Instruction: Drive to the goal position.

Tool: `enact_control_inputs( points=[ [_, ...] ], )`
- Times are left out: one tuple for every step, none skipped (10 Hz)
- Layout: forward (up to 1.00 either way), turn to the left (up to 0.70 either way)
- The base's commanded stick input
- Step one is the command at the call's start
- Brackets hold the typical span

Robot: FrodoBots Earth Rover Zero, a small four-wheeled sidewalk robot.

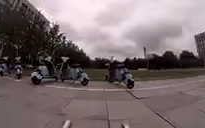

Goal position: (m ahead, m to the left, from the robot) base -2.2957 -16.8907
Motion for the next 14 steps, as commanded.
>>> enact_control_inputs(
  points=[
    [0.0, -0.97],
    [0.0, -0.97],
    [0.0, -0.97],
    [0.0, -0.97],
    [0.0, -0.97],
    [0.0, -0.97],
    [0.0, -0.97],
    [0.0, -0.97],
    [0.0, -0.97],
    [0.0, -0.97],
    [0.0, -0.97],
    [0.0, -0.97],
    [0.0, -0.97],
    [0.0, -0.97]
  ],
)
